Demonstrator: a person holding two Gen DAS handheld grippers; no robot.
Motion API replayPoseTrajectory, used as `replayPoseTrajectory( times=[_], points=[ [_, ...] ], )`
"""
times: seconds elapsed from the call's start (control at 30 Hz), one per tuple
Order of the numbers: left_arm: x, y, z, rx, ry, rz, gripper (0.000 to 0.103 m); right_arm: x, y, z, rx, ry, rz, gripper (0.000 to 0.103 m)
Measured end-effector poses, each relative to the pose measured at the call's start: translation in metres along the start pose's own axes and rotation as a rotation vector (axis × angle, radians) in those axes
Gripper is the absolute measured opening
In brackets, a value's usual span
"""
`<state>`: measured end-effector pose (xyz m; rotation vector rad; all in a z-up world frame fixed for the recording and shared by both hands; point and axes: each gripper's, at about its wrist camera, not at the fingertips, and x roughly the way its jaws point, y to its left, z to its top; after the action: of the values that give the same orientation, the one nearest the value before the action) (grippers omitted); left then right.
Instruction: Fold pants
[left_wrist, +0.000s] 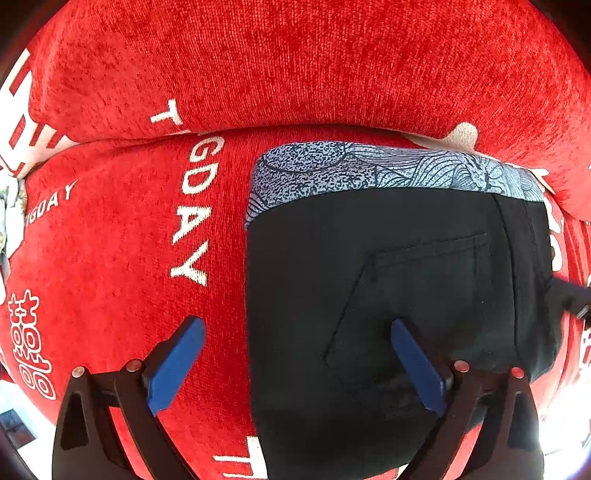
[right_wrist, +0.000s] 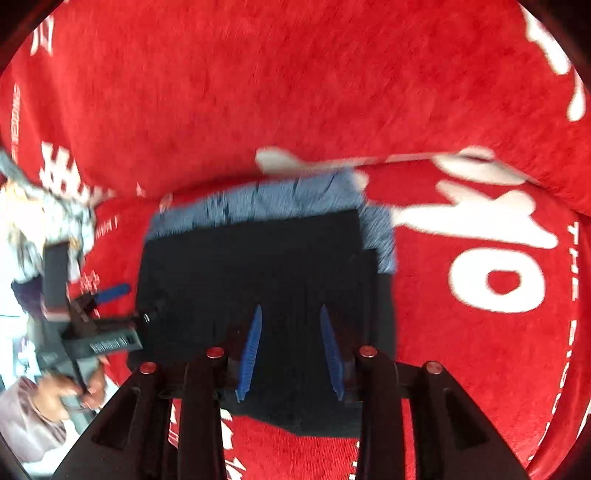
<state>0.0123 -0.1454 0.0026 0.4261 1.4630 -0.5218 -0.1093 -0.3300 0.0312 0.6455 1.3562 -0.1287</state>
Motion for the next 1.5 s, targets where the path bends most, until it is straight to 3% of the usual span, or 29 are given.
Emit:
replayPoseTrajectory(
  times=[0.23,0.4,0.5,0.6,0.7,0.8,0.97,1.07,1.2,1.27,1.33,1.5],
  points=[
    [0.003,0.006,-0.001,-0.007,0.015,-0.02,0.102,0.002,-0.003,-0.001,-0.037,0.027,0.032,0.052],
    [-0.006,0.021,0.002,-0.004,-0.008,-0.06,0.102,-0.018,-0.032,0.003,0.031,-0.01,0.061,0.067],
    [-0.003,0.04,0.004,-0.027,0.006,-0.137,0.102,-0.018,-0.065,0.002,0.095,0.006,0.092,0.068],
    [0.014,0.056,0.006,-0.035,0.07,-0.301,0.102,-0.002,-0.086,0.004,0.131,0.059,0.137,0.068],
    [0.029,0.054,0.004,-0.037,0.116,-0.438,0.102,0.016,-0.107,0.004,0.175,0.095,0.295,0.068],
    [0.039,0.04,0.003,0.007,0.123,-0.492,0.102,0.033,-0.116,0.006,0.193,0.112,0.398,0.068],
    [0.046,0.018,0.005,0.041,0.071,-0.487,0.102,0.055,-0.112,0.019,0.166,0.123,0.489,0.073],
    [0.046,0.018,0.002,0.006,0.046,-0.472,0.1,0.058,-0.118,0.021,0.216,0.133,0.491,0.068],
    [0.023,0.02,0.0,0.014,-0.01,-0.447,0.071,0.046,-0.113,0.012,0.222,0.103,0.472,0.047],
    [0.011,0.027,-0.005,0.002,-0.022,-0.469,0.062,0.038,-0.105,0.01,0.227,0.083,0.473,0.044],
    [0.001,0.033,-0.008,-0.001,-0.029,-0.494,0.059,0.028,-0.098,0.008,0.226,0.067,0.483,0.043],
    [-0.028,0.037,-0.026,0.046,-0.046,-0.473,0.059,0.004,-0.073,-0.009,0.207,0.058,0.523,0.042]
  ],
)
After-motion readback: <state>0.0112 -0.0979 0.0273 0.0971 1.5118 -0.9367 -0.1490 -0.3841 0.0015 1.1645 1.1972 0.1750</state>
